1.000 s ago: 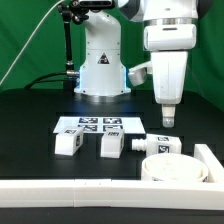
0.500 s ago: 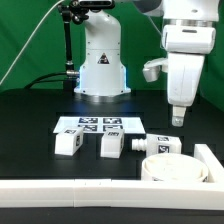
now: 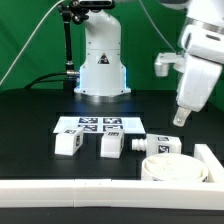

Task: Assemble stool

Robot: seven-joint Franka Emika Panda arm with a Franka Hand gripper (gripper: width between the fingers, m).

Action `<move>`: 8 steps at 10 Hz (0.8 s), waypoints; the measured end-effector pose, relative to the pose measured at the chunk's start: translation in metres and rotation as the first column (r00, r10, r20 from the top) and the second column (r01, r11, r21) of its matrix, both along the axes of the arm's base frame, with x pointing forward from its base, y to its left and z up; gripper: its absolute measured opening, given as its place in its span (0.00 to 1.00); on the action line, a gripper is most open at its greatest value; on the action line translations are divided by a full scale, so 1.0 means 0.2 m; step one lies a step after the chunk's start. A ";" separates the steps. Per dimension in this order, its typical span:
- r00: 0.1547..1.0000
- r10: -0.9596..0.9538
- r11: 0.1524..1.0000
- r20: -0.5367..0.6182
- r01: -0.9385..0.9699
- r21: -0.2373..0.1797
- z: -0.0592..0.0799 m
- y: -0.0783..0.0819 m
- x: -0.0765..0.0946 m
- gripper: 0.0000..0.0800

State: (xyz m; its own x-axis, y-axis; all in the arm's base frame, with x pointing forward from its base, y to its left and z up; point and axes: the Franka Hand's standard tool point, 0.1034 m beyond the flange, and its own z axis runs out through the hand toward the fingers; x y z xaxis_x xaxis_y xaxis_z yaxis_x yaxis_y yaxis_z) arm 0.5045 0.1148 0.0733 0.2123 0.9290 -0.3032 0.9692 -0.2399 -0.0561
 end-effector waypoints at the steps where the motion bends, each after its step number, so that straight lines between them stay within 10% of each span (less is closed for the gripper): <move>1: 0.999 -0.006 0.999 -0.032 0.005 -0.043 0.00 0.02 -0.02 0.81; 8: 0.985 0.056 0.954 -0.161 -0.101 -0.282 0.01 0.02 -0.02 0.81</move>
Offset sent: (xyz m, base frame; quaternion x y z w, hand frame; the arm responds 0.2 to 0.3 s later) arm 0.0268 -0.0350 0.0003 -0.1087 -0.1413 -0.0528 0.9826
